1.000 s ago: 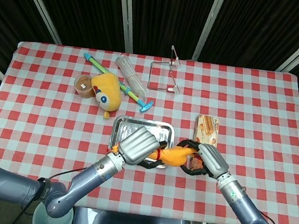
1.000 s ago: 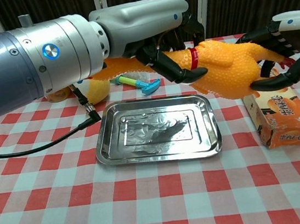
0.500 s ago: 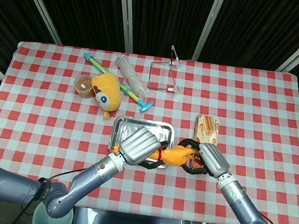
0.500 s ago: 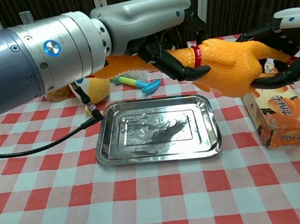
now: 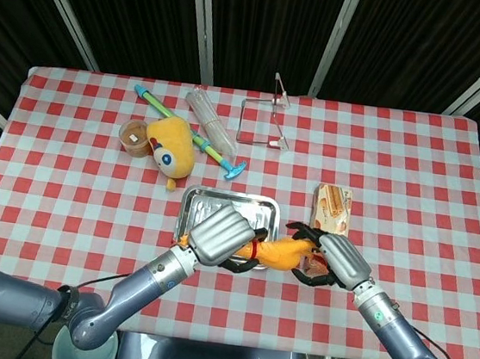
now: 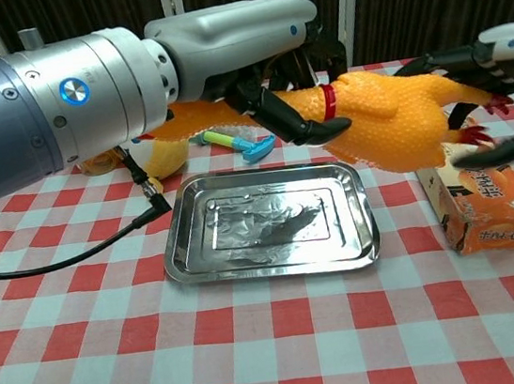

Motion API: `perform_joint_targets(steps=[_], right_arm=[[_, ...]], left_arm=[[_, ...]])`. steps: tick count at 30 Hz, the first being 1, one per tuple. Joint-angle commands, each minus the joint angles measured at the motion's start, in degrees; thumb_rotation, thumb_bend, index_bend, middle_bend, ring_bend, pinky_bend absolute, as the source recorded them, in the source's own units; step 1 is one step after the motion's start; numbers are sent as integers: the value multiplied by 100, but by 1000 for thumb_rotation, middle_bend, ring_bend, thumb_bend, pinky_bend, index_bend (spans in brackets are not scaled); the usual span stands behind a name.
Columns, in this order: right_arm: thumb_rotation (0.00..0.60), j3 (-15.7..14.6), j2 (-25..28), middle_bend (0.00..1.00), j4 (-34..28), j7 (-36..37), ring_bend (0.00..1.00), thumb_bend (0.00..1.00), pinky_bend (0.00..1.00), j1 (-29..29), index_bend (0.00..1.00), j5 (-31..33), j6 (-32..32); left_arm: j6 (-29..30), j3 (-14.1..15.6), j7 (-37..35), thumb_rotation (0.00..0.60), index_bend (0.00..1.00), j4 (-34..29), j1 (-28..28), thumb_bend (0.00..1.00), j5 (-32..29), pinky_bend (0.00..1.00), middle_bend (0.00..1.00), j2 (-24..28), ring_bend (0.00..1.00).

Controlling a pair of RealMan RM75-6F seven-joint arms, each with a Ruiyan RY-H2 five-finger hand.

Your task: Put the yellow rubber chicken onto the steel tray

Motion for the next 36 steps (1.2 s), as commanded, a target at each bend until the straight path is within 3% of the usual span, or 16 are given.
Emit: perform_joint_targets(steps=[1,10,17,23,28,36], right_arm=[[600,-58,124,0,-25,52,0,8,0,19,0,-126,-51],[600,-169,416,0,-15,-267,0,5,0,-264,0,-353,430],[600,-182,755,0,135,-670,0,4,0,-706,0,-97,1041],[600,-91,924,0,272,-598,0,4,0,-1102,0,144,1615],[600,-11,945,0,369,-348,0,4,0,-1288,0,215,1859],[600,77,822,0,494,-159,0,5,0,-1407,0,181,2017]], left_arm=[[32,51,-91,600,619,39,70,752,132,786,732,22,672],[146,246,-591,600,615,216,353,734,748,777,730,45,670],[309,510,-1481,600,607,732,736,713,1331,754,722,55,666],[519,699,-2560,600,593,1615,1087,647,1883,661,709,-148,648],[434,737,-3119,600,587,2424,1229,589,1950,591,695,-458,629],[267,725,-3701,600,566,3990,1265,507,2123,466,654,-1359,578]])
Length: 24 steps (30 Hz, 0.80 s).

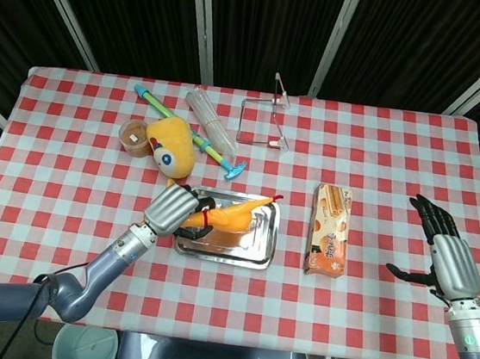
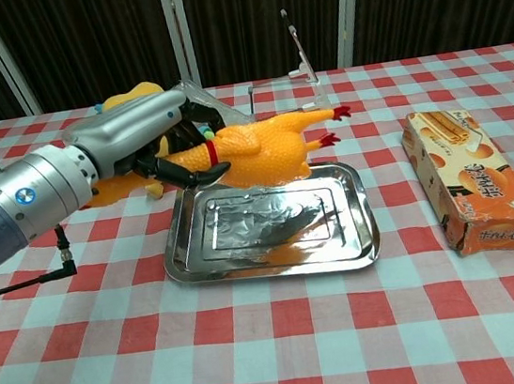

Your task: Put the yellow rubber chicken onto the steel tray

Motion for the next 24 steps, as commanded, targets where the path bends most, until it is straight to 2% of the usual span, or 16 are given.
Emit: perform_joint_targets(steps=[1,8,10,12,13,17,20,24], right_arm=[[600,18,-19,0,16,14,0,5,0,-16,0,5,-10],[600,58,-7,0,-30,53,0,4,0,-68,0,16,-17],[600,57,17,0,-52,105,0,5,0,-80,0,5,-38],[600,53,41,0,-56,96,0,4,0,-104,0,-17,-30],[600,55,47,0,-63,93,0,4,0,-117,0,-25,-19],[600,68,65,0,-73,143,0,5,0,-165,0,-44,19],[600,74,76,0,-76,194,0,4,0,-198,0,-61,35],[600,73,92,0,-69,279,0,5,0,-231,0,-88,31]], left_arm=[[-78,14,-363,600,566,813,37,491,199,461,650,-550,573],[-30,12,-504,600,544,1562,33,403,451,436,624,-1016,543],[-71,-9,-564,600,508,1652,27,336,459,420,587,-1092,503],[-91,-2,-521,600,437,1759,15,262,510,373,502,-1170,415],[-98,7,-461,600,363,1804,11,211,537,315,410,-1199,322],[-181,44,-83,600,127,1847,26,114,563,130,154,-1230,74],[-239,16,203,600,16,1673,81,62,490,41,34,-1164,3],[-243,-41,396,600,0,1320,191,17,380,0,0,-985,0]])
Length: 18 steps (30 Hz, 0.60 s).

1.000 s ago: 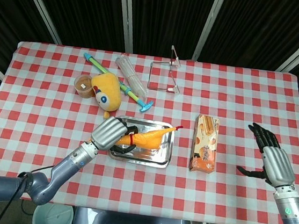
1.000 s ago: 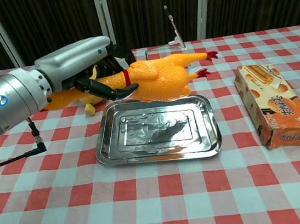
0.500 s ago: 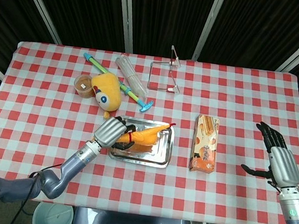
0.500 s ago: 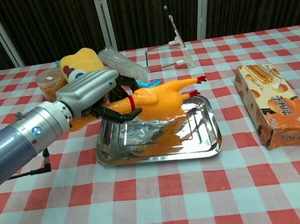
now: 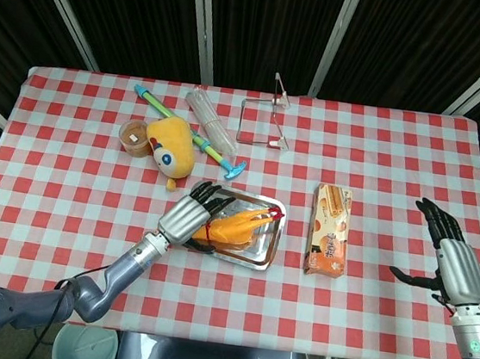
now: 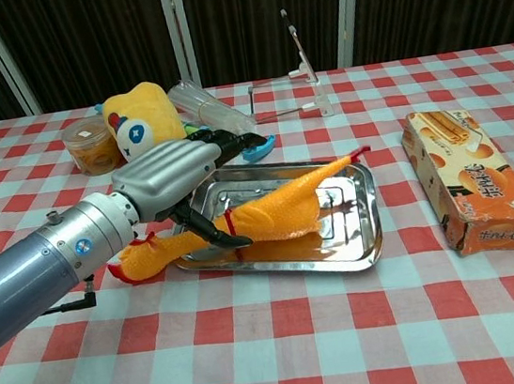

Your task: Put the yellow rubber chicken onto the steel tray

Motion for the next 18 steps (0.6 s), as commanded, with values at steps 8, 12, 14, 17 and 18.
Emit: perform_joint_targets(steps=[8,12,14,17,18], right_arm=[[600,24,57,0,56,98,0,4,5,-107,0,-25,75],[600,82,-18,13,230,-63,6,116,116,-206,0,22,292],[600,97,-255,56,479,-262,30,243,163,-276,0,-53,541],[600,63,-390,78,674,-476,42,286,163,-343,7,-141,687],[600,50,-412,78,712,-528,42,290,163,-356,12,-167,713]], left_arm=[[618,0,28,600,0,-1355,572,9,53,0,0,875,0],[1491,156,224,600,0,-2273,1250,23,123,0,15,1862,0],[1856,345,331,600,8,-2958,1599,24,227,0,19,2593,0],[2240,440,383,600,32,-3380,1945,24,273,0,22,3103,0],[2336,462,371,600,38,-3434,2029,24,289,0,23,3194,0]])
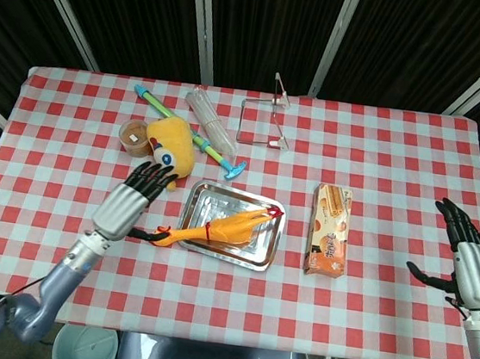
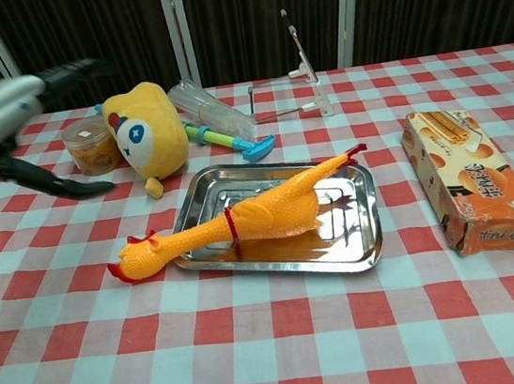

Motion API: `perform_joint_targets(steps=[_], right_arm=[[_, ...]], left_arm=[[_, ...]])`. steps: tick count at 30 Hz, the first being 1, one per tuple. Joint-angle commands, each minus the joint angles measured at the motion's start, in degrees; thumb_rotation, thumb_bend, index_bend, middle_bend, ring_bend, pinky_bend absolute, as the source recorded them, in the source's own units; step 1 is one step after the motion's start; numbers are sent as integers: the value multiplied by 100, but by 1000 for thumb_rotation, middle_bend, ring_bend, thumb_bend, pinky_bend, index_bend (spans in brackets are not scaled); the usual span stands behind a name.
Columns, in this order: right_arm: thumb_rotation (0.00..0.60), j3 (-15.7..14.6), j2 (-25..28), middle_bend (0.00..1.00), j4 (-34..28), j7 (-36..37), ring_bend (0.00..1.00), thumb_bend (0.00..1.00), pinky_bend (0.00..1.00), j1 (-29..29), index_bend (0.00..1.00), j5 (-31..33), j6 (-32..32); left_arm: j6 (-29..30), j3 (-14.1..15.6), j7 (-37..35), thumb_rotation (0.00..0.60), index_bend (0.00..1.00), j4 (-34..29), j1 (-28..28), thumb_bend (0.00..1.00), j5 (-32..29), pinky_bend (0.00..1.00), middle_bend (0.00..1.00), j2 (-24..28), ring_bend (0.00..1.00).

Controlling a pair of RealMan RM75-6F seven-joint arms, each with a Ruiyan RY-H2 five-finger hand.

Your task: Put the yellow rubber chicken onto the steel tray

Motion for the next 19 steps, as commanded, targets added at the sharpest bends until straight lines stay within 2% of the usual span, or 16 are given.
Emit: perform_joint_targets(steps=[1,5,9,15,19], right_arm=[[600,-41,-194,78,253,-285,42,294,159,-106,20,-144,194],[600,-134,-340,77,509,-571,27,295,110,-179,28,-318,323],[600,-217,-521,77,681,-1201,3,295,75,-305,23,-438,550],[600,-417,-605,77,608,-1713,0,295,36,-509,0,-578,709],[600,-587,-603,77,474,-1760,0,295,22,-632,0,-668,689]], left_arm=[[889,280,102,600,44,-861,806,24,157,0,25,1027,0],[1283,403,-42,600,63,-945,1244,24,153,0,28,1378,0],[1605,517,-188,600,74,-893,1680,24,116,0,31,1565,0],[1832,771,-264,600,86,-778,2135,25,238,0,37,1666,0],[1859,920,-299,600,88,-721,2365,30,397,0,38,1659,0]])
